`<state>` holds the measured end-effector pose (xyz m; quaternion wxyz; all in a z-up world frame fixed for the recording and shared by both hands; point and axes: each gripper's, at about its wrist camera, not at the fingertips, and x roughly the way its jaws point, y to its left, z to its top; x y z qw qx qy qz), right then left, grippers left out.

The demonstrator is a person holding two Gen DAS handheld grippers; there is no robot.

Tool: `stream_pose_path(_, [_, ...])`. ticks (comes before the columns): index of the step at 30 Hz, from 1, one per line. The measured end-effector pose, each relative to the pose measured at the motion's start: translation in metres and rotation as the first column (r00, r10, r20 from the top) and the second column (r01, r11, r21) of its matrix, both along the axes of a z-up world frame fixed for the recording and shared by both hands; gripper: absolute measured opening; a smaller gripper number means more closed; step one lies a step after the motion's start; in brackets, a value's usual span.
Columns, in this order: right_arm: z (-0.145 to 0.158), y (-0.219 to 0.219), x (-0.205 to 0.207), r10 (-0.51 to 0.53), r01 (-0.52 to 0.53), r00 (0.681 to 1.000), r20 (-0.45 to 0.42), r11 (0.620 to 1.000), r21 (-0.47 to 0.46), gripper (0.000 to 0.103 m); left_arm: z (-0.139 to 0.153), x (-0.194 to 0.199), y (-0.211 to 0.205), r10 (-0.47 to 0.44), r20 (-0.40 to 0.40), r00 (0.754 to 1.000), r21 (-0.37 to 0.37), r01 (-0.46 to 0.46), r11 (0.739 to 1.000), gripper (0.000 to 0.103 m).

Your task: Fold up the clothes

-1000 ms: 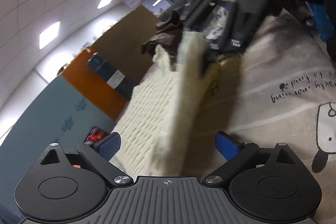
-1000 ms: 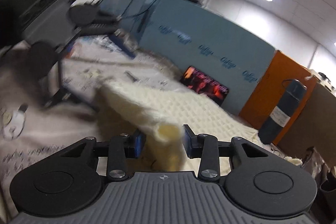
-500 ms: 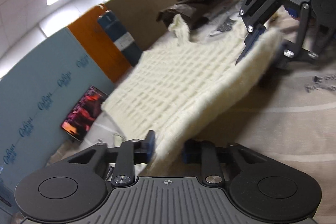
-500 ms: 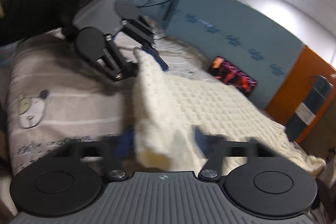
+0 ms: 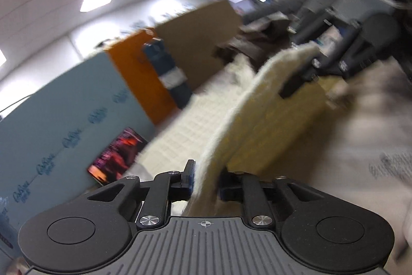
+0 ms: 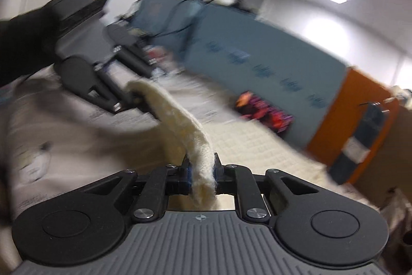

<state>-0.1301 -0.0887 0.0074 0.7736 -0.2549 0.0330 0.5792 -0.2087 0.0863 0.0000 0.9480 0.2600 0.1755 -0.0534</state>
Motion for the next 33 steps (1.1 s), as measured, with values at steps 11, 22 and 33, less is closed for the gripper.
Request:
stream_pose_path(11, [-0.015, 0.025, 0.047, -0.154, 0.153, 0.986, 0.061, 0.988, 0.023, 0.013, -0.005, 0.062, 0.002, 0.199, -0.012, 0.98, -0.109, -0.199, 0.974, 0.034])
stream_pose_path(22, [-0.035, 0.045, 0.072, -0.27, 0.277, 0.955, 0.12, 0.96, -0.045, 0.071, -0.004, 0.086, -0.004, 0.355, -0.031, 0.934, -0.139, -0.356, 0.924, 0.088])
stream_pose_path(33, [-0.017, 0.022, 0.076, -0.296, 0.295, 0.955, 0.022, 0.955, 0.026, 0.086, 0.01, 0.077, -0.02, 0.367, 0.01, 0.93, -0.113, -0.363, 0.925, 0.089])
